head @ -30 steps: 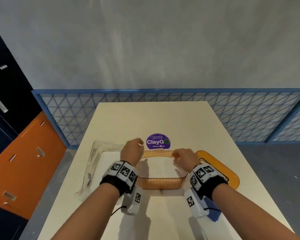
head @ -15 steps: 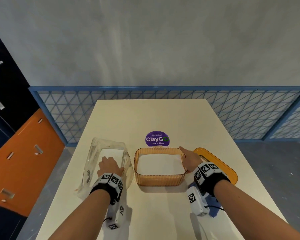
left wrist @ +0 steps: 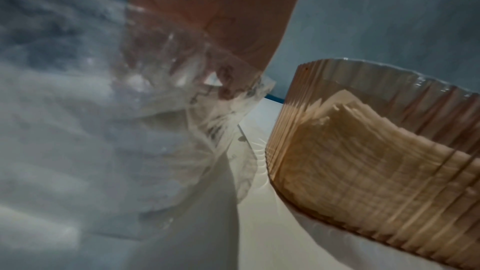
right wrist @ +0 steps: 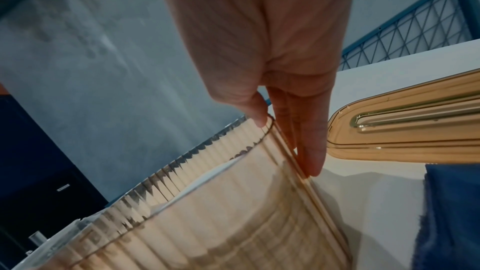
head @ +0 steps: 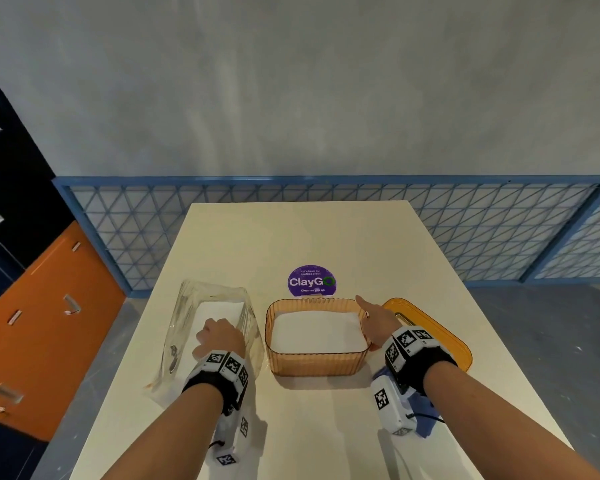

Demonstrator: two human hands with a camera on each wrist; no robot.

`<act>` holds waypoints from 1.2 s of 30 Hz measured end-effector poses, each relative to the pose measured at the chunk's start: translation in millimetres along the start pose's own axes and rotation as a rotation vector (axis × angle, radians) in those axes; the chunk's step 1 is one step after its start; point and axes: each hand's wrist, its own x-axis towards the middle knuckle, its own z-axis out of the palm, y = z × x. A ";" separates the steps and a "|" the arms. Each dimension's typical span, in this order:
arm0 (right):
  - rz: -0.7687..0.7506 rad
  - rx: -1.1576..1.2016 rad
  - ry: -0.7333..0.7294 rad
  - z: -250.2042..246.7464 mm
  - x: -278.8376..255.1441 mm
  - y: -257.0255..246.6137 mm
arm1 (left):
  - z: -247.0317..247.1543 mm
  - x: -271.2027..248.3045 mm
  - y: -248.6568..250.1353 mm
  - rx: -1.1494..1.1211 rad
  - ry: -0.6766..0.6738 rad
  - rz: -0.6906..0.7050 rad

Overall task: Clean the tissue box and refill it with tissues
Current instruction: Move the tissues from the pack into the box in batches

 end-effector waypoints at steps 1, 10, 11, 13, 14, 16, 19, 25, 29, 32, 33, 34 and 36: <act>-0.002 -0.005 0.001 -0.2 -0.2 0.0 | 0.1 -0.3 0.9 0.009 -0.006 -0.005; 0.003 -0.002 -0.021 -2.5 -0.1 0.1 | -2.2 0.3 6.7 0.016 -0.049 -0.025; 0.005 -0.005 -0.022 -2.8 -0.6 -0.1 | -1.8 0.1 6.4 0.016 -0.046 -0.026; 0.001 -0.017 -0.017 -3.1 -0.9 -0.1 | -1.5 -0.9 5.9 0.020 -0.045 -0.022; 0.000 -0.024 -0.017 -3.3 -1.0 -0.5 | -1.9 -1.9 5.7 0.029 -0.047 -0.014; -0.005 -0.033 -0.020 -3.4 -0.8 -1.2 | -3.5 -4.6 5.2 0.075 -0.061 0.002; -0.022 -0.047 -0.021 -3.9 -1.0 -1.0 | -6.0 -7.4 3.1 0.122 -0.053 0.026; -0.072 -0.024 -0.060 -14.7 -3.3 3.0 | -40.5 -18.6 -2.1 0.000 0.048 0.152; -0.220 0.172 0.176 -42.0 -12.5 -14.7 | -86.9 -53.7 3.2 -0.208 0.298 0.261; -0.228 0.545 -0.064 -60.0 -29.6 -48.3 | -102.4 -81.8 10.8 -0.329 0.433 0.428; -0.220 0.652 -0.169 -65.4 -36.2 -59.3 | -104.3 -89.7 14.2 -0.361 0.446 0.504; -0.213 0.740 -0.256 -70.7 -41.8 -68.2 | -104.1 -96.0 18.0 -0.389 0.447 0.586; -0.211 0.864 -0.381 -81.1 -49.8 -80.9 | -99.4 -107.7 24.6 -0.406 0.470 0.801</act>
